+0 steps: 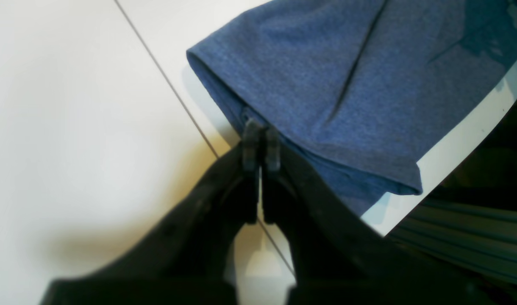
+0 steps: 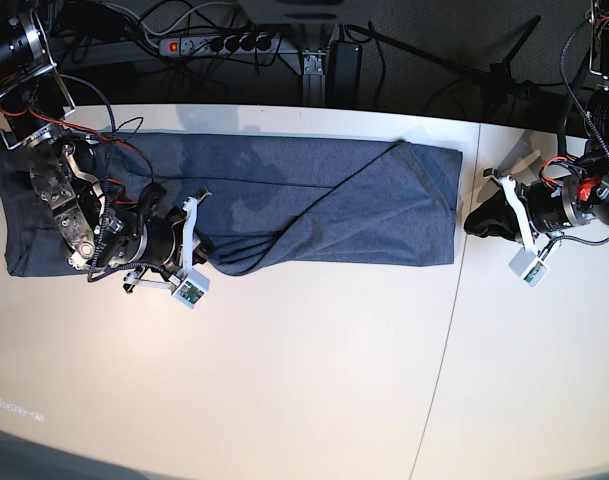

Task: Fold the T-shirt properly
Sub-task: 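Move the right gripper along the strip and grasp the loose edge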

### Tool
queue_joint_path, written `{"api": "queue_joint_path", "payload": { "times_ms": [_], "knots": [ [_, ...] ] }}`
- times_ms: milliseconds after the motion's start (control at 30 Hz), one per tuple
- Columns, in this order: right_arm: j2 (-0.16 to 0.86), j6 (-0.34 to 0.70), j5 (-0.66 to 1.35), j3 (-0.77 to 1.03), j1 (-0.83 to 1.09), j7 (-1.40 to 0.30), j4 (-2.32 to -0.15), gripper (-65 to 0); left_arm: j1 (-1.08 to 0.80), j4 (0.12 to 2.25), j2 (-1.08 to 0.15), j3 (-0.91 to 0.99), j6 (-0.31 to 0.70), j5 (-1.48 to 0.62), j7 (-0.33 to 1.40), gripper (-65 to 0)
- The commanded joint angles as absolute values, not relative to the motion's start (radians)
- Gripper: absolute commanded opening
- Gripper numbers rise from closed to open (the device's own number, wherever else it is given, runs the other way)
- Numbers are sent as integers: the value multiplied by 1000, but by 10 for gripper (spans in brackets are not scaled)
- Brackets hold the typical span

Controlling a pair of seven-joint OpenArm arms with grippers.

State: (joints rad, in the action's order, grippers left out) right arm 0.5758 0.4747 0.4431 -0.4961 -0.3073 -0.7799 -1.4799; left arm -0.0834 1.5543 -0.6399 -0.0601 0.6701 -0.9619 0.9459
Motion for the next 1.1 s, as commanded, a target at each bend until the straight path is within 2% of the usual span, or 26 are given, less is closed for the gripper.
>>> {"api": "queue_joint_path", "payload": {
  "times_ms": [0, 533, 1067],
  "knots": [
    [587, 496, 431, -487, -329, -749, -1494, -650, -70, 1565, -657, -50, 698, -979, 932, -637],
    [588, 496, 262, -489, -318, -685, -1560, -650, -70, 1565, -657, -50, 698, -951, 931, -637],
    [697, 493, 92, -683, -317, -681, -1654, -650, -70, 1565, -657, -50, 698, -827, 923, -637]
  ]
}}
